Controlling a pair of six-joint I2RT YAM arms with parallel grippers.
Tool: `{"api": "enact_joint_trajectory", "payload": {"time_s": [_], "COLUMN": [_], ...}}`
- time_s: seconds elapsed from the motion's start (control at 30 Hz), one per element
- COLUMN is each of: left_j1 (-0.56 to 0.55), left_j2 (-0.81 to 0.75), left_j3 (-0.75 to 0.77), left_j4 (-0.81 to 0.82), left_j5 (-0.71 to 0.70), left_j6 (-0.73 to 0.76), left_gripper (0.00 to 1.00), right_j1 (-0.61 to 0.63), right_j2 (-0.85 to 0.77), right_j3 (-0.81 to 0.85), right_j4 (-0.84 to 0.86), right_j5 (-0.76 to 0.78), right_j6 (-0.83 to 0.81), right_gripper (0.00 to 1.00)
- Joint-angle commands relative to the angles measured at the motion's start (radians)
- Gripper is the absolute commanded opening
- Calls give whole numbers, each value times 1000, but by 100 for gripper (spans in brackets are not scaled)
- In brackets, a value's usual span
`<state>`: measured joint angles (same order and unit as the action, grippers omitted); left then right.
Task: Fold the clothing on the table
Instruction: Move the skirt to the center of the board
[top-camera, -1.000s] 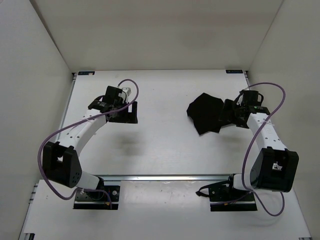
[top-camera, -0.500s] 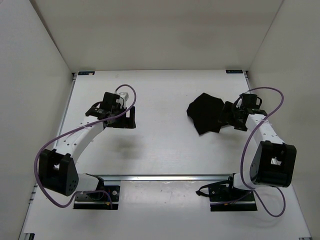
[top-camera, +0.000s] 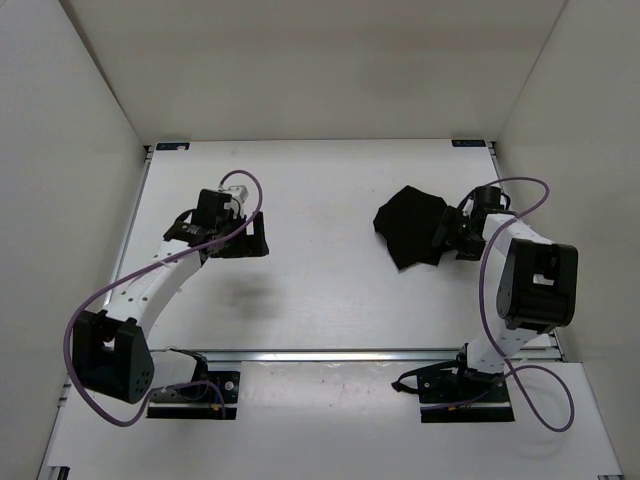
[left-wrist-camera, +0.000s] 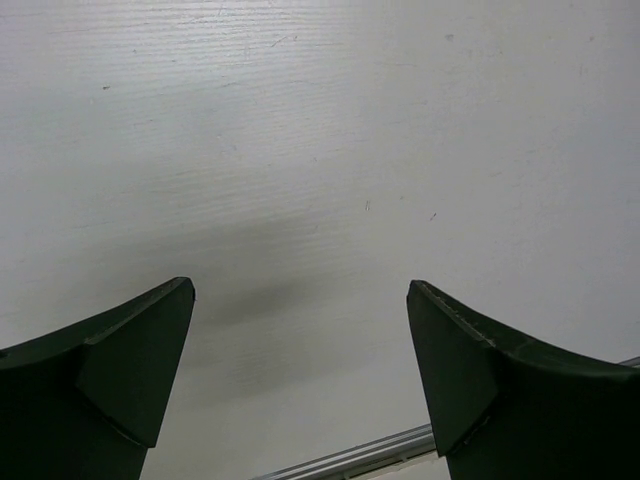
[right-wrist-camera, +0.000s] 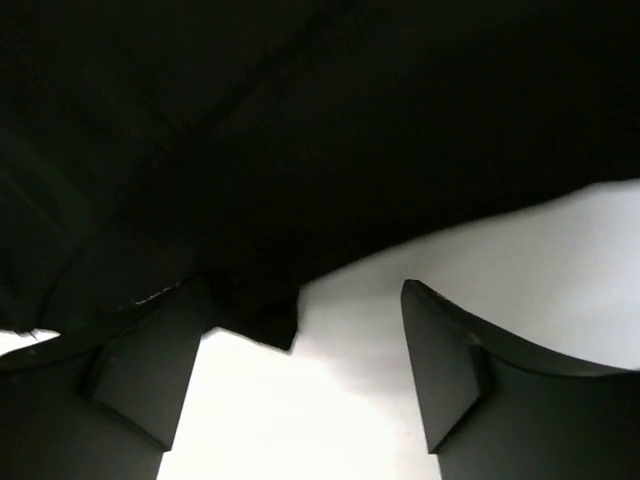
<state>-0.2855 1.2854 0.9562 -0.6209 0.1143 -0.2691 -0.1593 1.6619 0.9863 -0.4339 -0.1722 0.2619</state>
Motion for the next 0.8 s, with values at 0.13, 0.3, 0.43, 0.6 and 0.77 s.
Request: {"api": "enact_joint_trajectory", "payload": {"time_s": [0.13,0.3,0.43,0.6,0.77], "left_j1": [6,9,9,20,23], "left_j2": [-40,-18,8,17,51], "left_j3": [-19,-14,7,9,30], "left_j4": [15,20,0,7,9], "left_j5": [13,22,19,24,67], "left_j6": [-36,-35,-27,-13,-5], "left_gripper": [98,99,99,99,99], "right_j1": [15,17,15,6,21], "right_j2": [52,110,156,131,55], "right_j3": [104,141,190,236,350], "right_j4": [89,93,69,67,50], "right_j5": [-4,-1,5,19,-4], "right_j6": [14,19,23,11,-6], "right_gripper": [55,39,22,0,0]}}
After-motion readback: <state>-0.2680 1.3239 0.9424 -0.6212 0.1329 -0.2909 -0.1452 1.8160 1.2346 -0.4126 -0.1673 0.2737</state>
